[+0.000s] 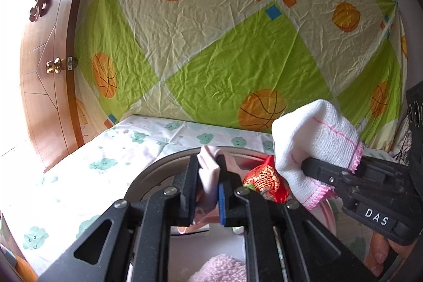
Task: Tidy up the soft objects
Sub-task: 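Open both tools to drop the cloth and gauze towel into the tin, then move both tools back to the bed toward the towel roll and scrunchie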
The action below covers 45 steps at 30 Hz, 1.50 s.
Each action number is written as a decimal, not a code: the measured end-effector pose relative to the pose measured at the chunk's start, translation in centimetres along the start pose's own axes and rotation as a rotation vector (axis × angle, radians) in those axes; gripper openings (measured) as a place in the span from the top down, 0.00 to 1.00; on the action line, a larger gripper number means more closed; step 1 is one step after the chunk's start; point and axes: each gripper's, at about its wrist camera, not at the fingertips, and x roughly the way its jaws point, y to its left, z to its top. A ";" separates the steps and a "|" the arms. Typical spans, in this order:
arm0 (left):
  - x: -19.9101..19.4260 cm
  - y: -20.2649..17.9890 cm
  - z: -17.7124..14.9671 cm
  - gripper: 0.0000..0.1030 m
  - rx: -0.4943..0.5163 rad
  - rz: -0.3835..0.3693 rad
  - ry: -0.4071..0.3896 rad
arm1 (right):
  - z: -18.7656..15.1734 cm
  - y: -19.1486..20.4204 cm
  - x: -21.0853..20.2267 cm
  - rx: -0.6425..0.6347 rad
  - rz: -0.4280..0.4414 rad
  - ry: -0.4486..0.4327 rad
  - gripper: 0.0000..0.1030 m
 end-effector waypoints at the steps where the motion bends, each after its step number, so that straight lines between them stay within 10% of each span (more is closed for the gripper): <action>1: 0.5 0.2 0.0 0.90 0.003 0.007 0.018 | 0.2 0.1 0.6 -0.003 0.002 0.016 0.76; 12: 3.7 1.8 -0.2 0.84 0.015 0.039 0.126 | 1.2 1.6 5.5 -0.054 -0.003 0.126 0.71; 15: 4.2 2.2 -0.2 0.61 0.004 0.045 0.139 | 1.5 1.9 5.7 -0.062 0.004 0.128 0.44; 18: 4.2 2.7 0.0 0.32 -0.010 0.048 0.141 | 1.5 2.2 5.0 -0.077 -0.005 0.105 0.38; 24: 2.3 3.2 0.4 0.15 -0.030 0.087 0.075 | 0.3 0.5 2.0 -0.046 -0.030 0.059 0.31; 45: 0.5 -10.0 -1.4 0.03 0.118 -0.076 0.082 | -6.5 -17.3 -10.2 0.208 -0.353 0.005 0.26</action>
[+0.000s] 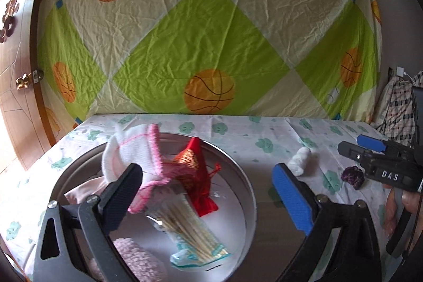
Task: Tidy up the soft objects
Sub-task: 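Move both tools back to the bed toward the towel roll and scrunchie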
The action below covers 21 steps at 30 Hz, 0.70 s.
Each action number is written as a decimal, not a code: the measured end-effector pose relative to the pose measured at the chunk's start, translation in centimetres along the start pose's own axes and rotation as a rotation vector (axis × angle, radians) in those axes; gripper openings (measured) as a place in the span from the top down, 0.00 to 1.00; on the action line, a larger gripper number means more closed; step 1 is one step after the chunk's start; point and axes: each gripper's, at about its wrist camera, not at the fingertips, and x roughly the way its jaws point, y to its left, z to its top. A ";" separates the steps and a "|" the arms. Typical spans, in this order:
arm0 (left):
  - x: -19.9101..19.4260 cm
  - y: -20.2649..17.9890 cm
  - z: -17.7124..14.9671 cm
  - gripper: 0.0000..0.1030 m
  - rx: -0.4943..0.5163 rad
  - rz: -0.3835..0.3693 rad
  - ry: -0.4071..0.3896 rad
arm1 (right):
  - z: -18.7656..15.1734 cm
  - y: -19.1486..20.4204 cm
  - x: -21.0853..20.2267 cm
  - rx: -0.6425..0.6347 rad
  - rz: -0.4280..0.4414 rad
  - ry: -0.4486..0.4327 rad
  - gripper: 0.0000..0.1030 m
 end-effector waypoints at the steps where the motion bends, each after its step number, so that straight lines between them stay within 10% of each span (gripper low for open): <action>1: 0.1 -0.8 -0.1 0.03 0.013 -0.010 0.004 | -0.2 -1.1 -0.2 0.014 -0.024 0.000 0.26; 21: 7.7 -13.1 -0.4 0.01 0.166 -0.162 0.215 | -2.9 -7.3 3.2 0.101 -0.098 0.206 0.26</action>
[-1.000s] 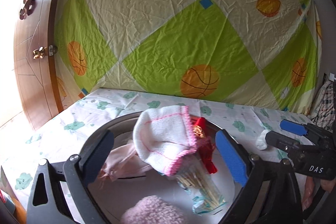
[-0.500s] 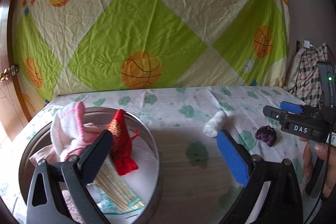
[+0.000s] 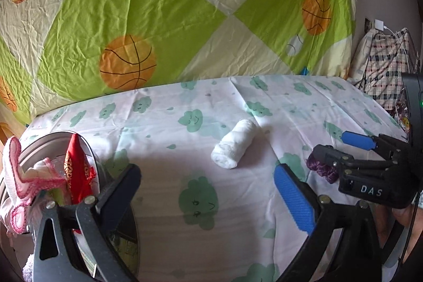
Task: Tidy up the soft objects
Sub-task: 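Move both tools back to the bed toward the towel roll and scrunchie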
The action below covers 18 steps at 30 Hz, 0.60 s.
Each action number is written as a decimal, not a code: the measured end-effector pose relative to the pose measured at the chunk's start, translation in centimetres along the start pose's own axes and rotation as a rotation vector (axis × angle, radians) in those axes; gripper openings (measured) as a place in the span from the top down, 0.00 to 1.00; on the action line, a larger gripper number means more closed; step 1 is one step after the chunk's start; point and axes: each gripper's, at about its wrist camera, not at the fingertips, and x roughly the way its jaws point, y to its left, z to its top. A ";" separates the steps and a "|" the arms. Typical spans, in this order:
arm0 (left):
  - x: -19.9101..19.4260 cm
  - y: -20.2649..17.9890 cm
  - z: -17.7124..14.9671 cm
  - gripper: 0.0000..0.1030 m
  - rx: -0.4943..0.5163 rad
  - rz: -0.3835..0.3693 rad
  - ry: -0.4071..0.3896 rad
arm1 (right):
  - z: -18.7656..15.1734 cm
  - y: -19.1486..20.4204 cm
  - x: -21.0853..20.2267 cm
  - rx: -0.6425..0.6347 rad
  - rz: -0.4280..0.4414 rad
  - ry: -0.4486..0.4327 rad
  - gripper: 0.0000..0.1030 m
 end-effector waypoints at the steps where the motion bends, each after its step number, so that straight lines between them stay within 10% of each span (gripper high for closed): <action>1: 0.3 -0.1 0.2 0.01 0.000 -0.002 0.007 | -0.1 0.0 0.1 -0.001 0.007 0.005 0.26; 18: 4.5 -1.1 1.0 0.01 0.011 0.019 0.083 | -0.5 -0.2 1.7 0.014 0.085 0.107 0.57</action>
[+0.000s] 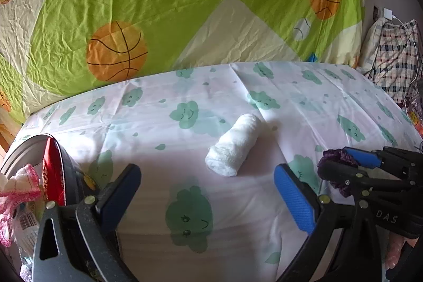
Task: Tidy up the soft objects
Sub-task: 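Move both tools back to the bed toward the towel roll and scrunchie, then grasp the rolled white towel with the left tool while the right tool grasps the purple scrunchie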
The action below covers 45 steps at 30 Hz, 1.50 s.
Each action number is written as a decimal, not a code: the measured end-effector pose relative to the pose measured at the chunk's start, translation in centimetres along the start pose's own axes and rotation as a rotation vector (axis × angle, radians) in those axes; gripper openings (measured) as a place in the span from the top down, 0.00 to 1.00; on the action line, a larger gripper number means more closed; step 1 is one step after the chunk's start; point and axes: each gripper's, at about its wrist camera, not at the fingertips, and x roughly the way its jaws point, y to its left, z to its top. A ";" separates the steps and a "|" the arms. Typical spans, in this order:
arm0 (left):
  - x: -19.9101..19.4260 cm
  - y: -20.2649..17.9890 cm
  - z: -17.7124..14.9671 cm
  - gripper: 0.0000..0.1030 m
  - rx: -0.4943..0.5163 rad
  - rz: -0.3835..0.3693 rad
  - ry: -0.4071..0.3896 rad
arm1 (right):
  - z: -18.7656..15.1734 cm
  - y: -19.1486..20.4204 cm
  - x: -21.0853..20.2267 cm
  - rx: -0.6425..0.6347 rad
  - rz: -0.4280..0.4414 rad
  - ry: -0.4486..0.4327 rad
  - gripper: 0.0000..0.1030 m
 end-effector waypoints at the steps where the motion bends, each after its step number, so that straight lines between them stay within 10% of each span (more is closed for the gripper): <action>1: 0.2 -0.1 0.1 0.01 0.003 0.001 0.003 | 0.0 -0.2 -0.3 0.012 -0.002 -0.013 0.58; 17: 3.4 -2.0 1.9 0.01 0.035 0.002 0.053 | 0.7 -2.7 -2.7 0.092 -0.112 -0.158 0.58; 23: 6.1 -2.2 2.7 0.18 0.042 -0.040 0.115 | 0.7 -2.7 -2.4 0.091 -0.110 -0.147 0.58; 29: 6.9 -2.4 2.7 0.65 0.041 -0.102 0.155 | 0.5 -2.5 -2.6 0.084 -0.099 -0.158 0.58; 45: 2.6 -0.7 1.4 0.69 -0.046 -0.087 0.011 | 0.2 -2.1 -3.7 0.083 -0.024 -0.239 0.58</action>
